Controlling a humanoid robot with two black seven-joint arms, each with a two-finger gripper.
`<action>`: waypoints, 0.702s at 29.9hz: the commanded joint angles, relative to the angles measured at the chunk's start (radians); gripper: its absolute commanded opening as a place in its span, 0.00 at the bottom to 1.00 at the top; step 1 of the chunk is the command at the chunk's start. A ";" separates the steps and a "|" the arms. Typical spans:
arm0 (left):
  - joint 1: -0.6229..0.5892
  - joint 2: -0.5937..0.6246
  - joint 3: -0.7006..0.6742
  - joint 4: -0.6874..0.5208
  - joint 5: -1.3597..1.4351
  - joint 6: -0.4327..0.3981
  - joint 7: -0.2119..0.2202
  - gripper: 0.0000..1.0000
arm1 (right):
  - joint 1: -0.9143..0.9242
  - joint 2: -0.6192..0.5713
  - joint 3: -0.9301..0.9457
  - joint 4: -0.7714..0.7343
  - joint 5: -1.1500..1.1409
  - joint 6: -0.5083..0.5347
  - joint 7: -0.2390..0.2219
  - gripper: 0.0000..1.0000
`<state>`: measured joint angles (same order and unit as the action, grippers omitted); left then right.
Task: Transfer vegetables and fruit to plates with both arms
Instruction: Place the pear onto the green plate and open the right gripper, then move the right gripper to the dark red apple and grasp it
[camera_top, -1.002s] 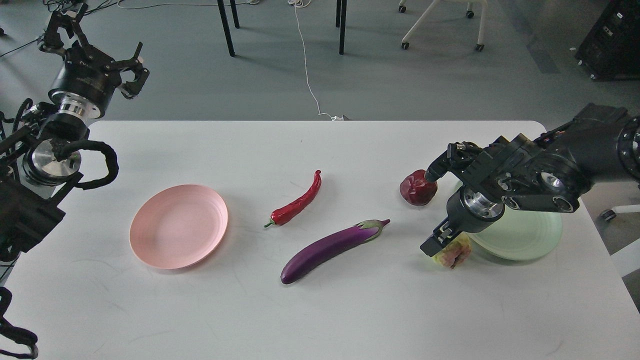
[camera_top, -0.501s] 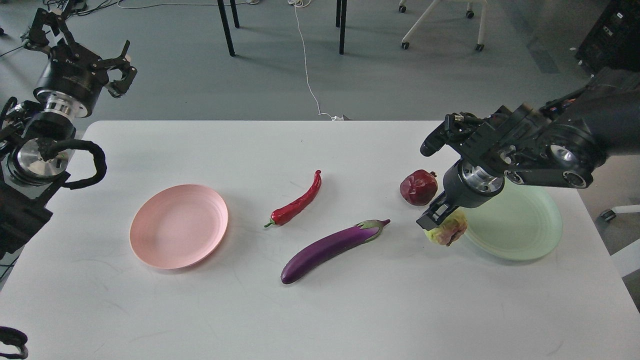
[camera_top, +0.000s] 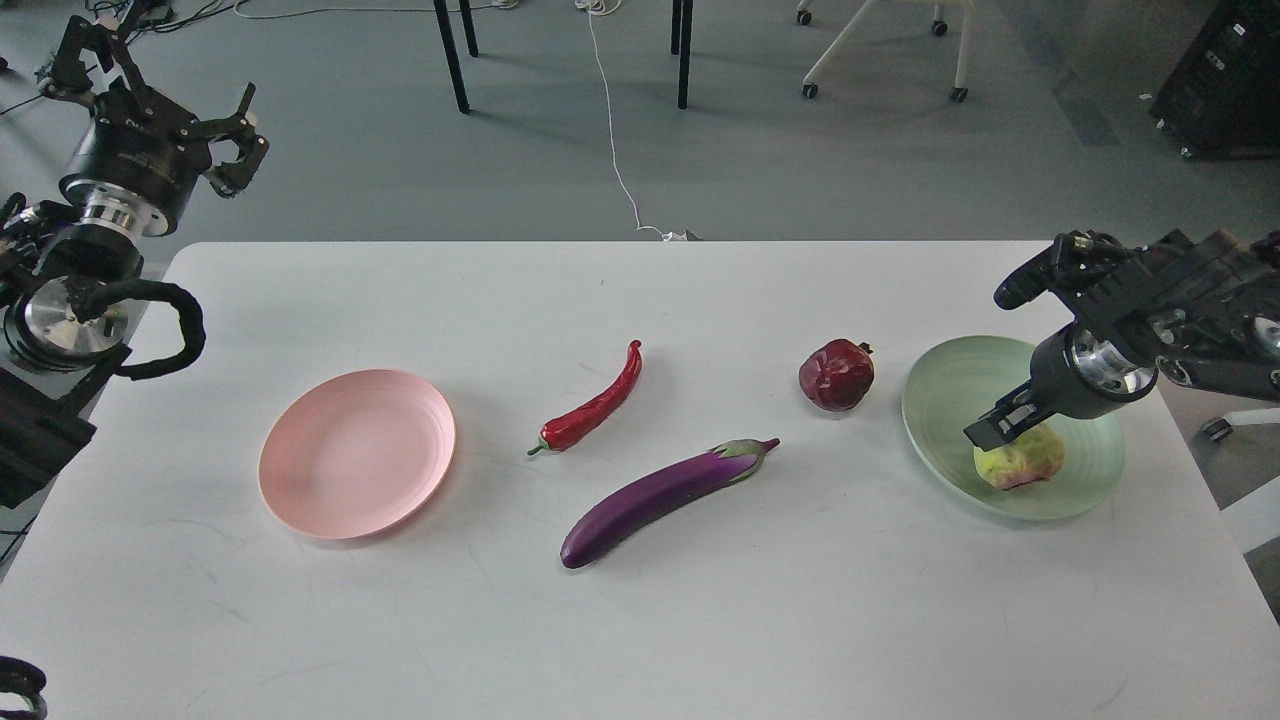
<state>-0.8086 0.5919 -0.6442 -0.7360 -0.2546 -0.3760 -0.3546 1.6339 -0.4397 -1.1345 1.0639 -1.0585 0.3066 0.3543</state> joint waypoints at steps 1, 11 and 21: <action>0.002 0.002 0.000 0.000 0.000 0.000 0.002 0.98 | -0.002 0.001 0.015 -0.004 0.002 -0.011 0.000 0.94; 0.002 -0.001 0.000 0.000 0.000 -0.001 0.000 0.98 | 0.020 0.090 0.174 -0.084 0.014 -0.011 0.002 0.98; 0.005 0.000 0.003 0.000 0.001 -0.001 0.000 0.98 | -0.112 0.266 0.188 -0.272 0.014 -0.017 0.002 0.98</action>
<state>-0.8052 0.5908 -0.6414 -0.7364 -0.2545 -0.3773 -0.3539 1.5545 -0.2054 -0.9495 0.8252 -1.0440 0.2901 0.3555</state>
